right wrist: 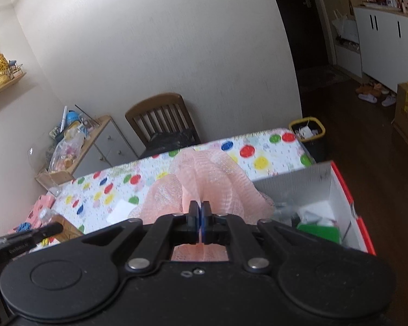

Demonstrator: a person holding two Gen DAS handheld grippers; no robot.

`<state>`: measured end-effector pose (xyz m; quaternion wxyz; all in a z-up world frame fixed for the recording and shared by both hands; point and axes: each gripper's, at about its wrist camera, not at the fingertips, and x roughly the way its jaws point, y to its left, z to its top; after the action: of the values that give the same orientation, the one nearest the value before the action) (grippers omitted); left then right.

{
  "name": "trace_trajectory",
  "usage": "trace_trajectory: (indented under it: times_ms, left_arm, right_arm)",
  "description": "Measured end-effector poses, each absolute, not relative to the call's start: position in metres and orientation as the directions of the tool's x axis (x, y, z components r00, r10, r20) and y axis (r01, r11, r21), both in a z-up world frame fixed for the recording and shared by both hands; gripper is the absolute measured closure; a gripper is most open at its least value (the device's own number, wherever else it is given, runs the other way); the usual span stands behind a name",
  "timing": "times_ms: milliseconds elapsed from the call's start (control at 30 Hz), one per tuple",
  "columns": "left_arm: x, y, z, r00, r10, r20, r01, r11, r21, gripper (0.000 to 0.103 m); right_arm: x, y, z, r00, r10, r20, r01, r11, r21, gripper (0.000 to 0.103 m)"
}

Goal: Organize soft objects
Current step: 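Carry the pink bath puff with the right tool over the shoebox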

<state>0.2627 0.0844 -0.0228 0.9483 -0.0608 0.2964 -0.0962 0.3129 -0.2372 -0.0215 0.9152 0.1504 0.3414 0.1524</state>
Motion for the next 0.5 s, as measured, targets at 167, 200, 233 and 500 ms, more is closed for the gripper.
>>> trace_trajectory:
  times_ms: [167, 200, 233, 500]
  left_arm:
    - [0.258, 0.094, -0.059, 0.752, -0.206, -0.626, 0.117, 0.977, -0.18, 0.098]
    - [0.255, 0.094, -0.066, 0.743, -0.206, -0.637, 0.115, 0.977, -0.181, 0.098]
    - [0.255, 0.095, -0.072, 0.733, -0.206, -0.648, 0.114, 0.977, -0.181, 0.097]
    - [0.252, 0.096, -0.11, 0.675, -0.199, -0.711, 0.109, 0.979, -0.171, 0.056]
  right_arm:
    - [0.306, -0.24, -0.034, 0.697, 0.371, -0.614, -0.158, 0.914, 0.373, 0.102]
    - [0.304, -0.242, -0.036, 0.693, 0.366, -0.621, -0.153, 0.917, 0.369, 0.102]
    - [0.303, -0.243, -0.037, 0.691, 0.362, -0.626, -0.149, 0.918, 0.367, 0.102]
    - [0.298, -0.249, -0.041, 0.687, 0.344, -0.64, -0.122, 0.923, 0.364, 0.102]
